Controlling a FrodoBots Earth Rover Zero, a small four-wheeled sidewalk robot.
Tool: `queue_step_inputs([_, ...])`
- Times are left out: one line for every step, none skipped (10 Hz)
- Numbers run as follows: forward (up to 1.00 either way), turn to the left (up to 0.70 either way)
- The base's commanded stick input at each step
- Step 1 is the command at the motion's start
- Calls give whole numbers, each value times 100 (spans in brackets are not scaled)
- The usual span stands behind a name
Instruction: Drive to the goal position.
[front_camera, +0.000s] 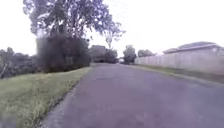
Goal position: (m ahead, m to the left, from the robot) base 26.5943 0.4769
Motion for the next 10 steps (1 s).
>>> queue_step_inputs([85,-34])
queue_step_inputs([85,-12])
queue_step_inputs([85,0])
queue_step_inputs([85,0])
queue_step_inputs([85,0])
queue_step_inputs([85,0])
queue_step_inputs([85,0])
queue_step_inputs([85,0])
queue_step_inputs([85,0])
queue_step_inputs([85,0])
